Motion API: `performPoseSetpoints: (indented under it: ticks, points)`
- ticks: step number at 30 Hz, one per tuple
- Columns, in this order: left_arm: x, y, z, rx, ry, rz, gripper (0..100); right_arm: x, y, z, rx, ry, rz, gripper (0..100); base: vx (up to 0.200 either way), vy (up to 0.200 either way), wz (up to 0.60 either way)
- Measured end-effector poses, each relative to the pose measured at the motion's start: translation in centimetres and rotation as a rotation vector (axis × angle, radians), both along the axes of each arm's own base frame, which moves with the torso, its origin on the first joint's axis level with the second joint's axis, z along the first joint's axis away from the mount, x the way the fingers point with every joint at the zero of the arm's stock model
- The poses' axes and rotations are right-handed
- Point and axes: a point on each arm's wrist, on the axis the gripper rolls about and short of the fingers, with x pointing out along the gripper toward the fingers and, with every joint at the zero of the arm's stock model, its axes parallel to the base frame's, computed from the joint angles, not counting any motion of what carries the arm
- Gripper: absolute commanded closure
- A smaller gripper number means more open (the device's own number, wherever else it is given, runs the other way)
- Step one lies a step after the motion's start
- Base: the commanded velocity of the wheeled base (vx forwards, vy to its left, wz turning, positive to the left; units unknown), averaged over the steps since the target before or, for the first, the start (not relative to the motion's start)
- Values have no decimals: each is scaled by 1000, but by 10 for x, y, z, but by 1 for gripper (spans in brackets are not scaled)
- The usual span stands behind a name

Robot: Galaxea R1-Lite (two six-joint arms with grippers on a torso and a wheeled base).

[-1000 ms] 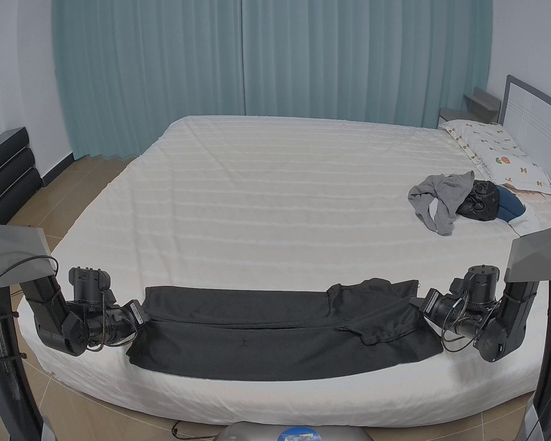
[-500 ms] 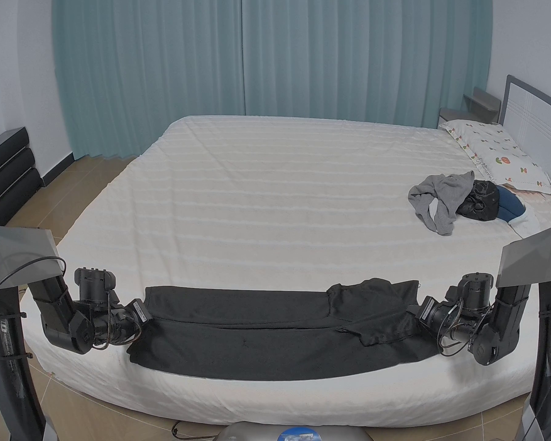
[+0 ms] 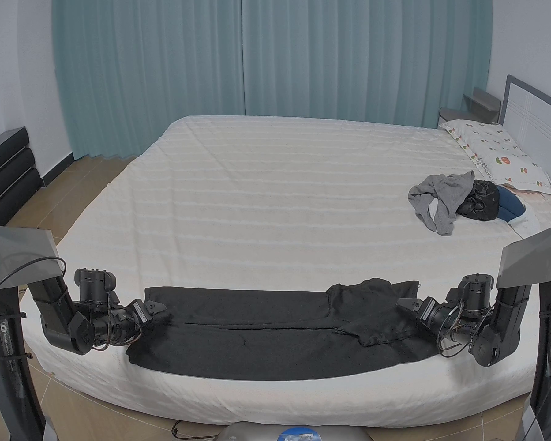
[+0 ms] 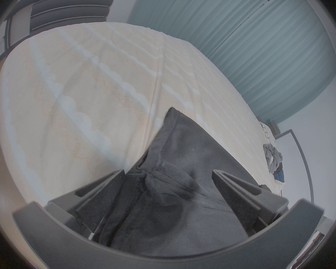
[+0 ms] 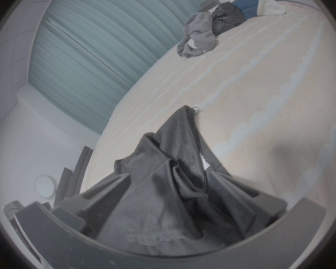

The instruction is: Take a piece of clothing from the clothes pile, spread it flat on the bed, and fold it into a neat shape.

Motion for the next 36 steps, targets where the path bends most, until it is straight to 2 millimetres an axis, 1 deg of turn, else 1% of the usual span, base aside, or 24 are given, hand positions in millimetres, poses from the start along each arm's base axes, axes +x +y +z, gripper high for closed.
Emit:
performPoseSetpoints:
  ticks: [4, 8, 10, 14, 17, 22, 28, 33, 36]
  points:
    - [-5, 5, 7, -11, 0, 26, 0, -7, -1, 10, 24, -9, -27, 0, 0, 0, 0]
    - [-8, 12, 16, -18, -19, 51, 0, -15, -2, 22, 48, -60, -45, 0, 0, 0, 0]
    - [-9, 15, 20, -30, -29, 70, 0, -20, -2, 24, 53, -63, -51, 0, 0, 0, 0]
    - [-6, 19, 28, -77, -49, 114, 0, -28, -2, 26, 61, -46, -55, 0, 0, 0, 0]
    - [0, 17, 31, -85, -73, 110, 0, -30, -2, 28, 78, -40, -65, 0, 0, 0, 0]
    - [17, 11, 29, -82, -109, 92, 0, -31, -2, 29, 92, -37, -69, 0, 0, 0, 0]
    - [40, 6, 19, -76, -149, 83, 0, -32, 2, 29, 96, -34, -60, 0, 0, 0, 0]
    - [50, 6, 12, -74, -203, 81, 0, -32, 4, 28, 99, -31, -52, 0, 0, 0, 0]
    - [52, 5, 6, -74, -206, 81, 0, -32, 5, 28, 110, -26, -56, 0, 0, 0, 0]
